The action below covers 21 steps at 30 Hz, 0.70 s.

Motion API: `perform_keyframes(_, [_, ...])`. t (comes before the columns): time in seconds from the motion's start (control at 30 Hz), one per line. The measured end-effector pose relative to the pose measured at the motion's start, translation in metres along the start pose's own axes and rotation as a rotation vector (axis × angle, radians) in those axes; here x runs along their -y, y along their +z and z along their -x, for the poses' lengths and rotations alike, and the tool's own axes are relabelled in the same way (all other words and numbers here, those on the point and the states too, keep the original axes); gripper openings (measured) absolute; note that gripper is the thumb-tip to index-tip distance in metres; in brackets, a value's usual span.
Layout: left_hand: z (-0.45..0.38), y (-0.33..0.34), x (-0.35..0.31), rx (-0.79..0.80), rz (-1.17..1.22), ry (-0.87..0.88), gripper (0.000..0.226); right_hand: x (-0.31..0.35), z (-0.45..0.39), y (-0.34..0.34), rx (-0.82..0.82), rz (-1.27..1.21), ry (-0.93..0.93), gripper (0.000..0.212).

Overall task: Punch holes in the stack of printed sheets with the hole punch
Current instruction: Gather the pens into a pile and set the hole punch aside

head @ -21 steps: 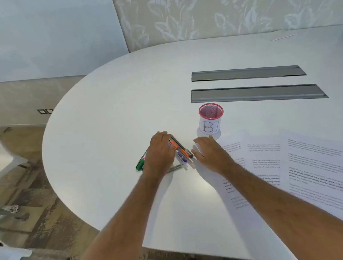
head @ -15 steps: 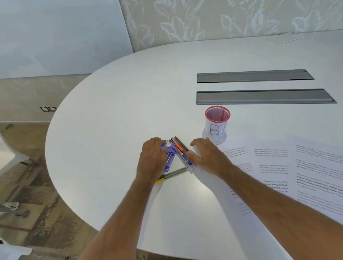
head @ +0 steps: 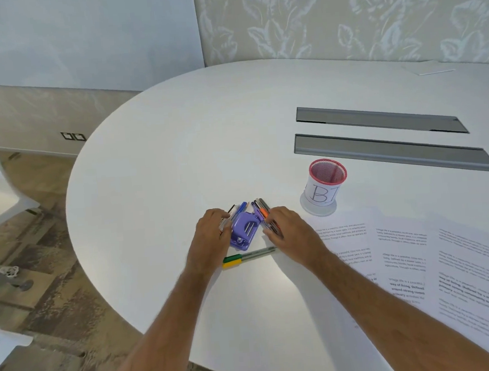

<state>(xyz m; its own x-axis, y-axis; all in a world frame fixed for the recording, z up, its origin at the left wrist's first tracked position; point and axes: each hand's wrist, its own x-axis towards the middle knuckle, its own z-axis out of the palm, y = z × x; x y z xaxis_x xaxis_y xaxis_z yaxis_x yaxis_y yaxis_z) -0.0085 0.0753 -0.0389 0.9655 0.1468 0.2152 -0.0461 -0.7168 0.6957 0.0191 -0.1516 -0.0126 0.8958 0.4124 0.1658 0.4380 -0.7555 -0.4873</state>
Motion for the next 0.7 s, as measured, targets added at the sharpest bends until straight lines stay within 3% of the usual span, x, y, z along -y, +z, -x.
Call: perform_keyframes(0.7, [-0.025, -0.017, 0.018, 0.034, -0.185, 0.067, 0.023, -0.004, -0.035, 0.003, -0.017, 0.059, 0.058, 0.017])
